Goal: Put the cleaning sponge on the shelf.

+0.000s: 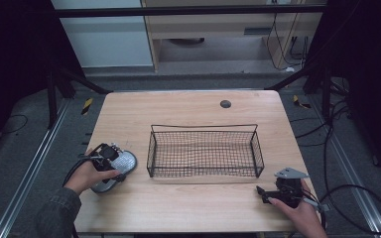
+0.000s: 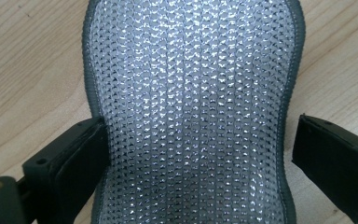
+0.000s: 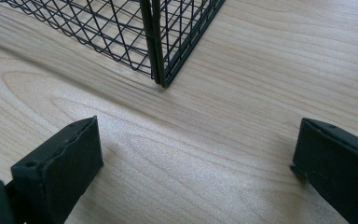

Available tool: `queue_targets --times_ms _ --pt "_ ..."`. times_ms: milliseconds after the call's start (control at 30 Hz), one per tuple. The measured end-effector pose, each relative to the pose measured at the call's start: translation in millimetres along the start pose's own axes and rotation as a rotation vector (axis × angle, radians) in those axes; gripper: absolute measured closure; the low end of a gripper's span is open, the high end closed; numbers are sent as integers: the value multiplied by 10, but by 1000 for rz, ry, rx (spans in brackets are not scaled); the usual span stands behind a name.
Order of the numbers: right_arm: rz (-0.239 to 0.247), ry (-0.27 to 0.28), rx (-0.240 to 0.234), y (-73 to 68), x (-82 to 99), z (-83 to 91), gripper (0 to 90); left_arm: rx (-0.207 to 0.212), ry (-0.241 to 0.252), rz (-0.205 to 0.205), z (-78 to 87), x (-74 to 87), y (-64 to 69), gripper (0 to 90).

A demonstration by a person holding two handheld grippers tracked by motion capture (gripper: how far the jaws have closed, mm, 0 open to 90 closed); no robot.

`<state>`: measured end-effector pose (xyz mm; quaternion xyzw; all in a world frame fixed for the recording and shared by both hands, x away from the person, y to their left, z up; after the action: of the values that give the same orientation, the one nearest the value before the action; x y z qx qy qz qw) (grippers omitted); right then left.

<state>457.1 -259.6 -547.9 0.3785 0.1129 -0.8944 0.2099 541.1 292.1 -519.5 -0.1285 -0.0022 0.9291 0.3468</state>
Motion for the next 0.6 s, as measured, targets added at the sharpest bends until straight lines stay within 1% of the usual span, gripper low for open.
queue_targets --times_ms 33,100,133,167,200,300,400,467,500,533,600 --pt "0 0 0 0 0 0 15 -3 1 5 3 -9 -11 27" --pt "3 -1 2 2 1 0 15 -34 21 -2 48 -29 -25 68" --pt "3 -1 2 2 1 0 15 -34 21 -2 48 -29 -25 58" --pt "2 -1 1 1 1 0 15 -39 29 -10 81 -40 -20 58" --pt "2 -1 1 1 1 0 15 -25 34 -21 123 -51 -4 47" --pt "0 0 0 -1 0 0 15 -31 29 -30 142 -56 -12 49" --pt "4 0 1 -1 2 1 15 -25 27 -8 130 -60 -79 41" --pt "4 0 0 -1 2 1 15 -27 24 -9 119 -56 -100 42" --pt "4 0 1 -1 2 1 15 -21 13 -5 88 -40 -128 38" --pt "4 0 1 -1 2 1 15 -21 13 -5 88 -40 -128 41" --pt "4 0 0 -1 2 1 15 -8 7 -1 67 -25 -137 40"
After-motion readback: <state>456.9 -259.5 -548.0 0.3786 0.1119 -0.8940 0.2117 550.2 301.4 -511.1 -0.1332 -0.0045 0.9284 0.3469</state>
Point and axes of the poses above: each handheld gripper's, and its own axes: z roughly backward along the jaws, x roughly out of its underside, y roughly to its right, the point moved 5 cm from there along -z, roughly forward along the jaws, and after that the axes turned 3 degrees about -x, right-handed, at the moved point
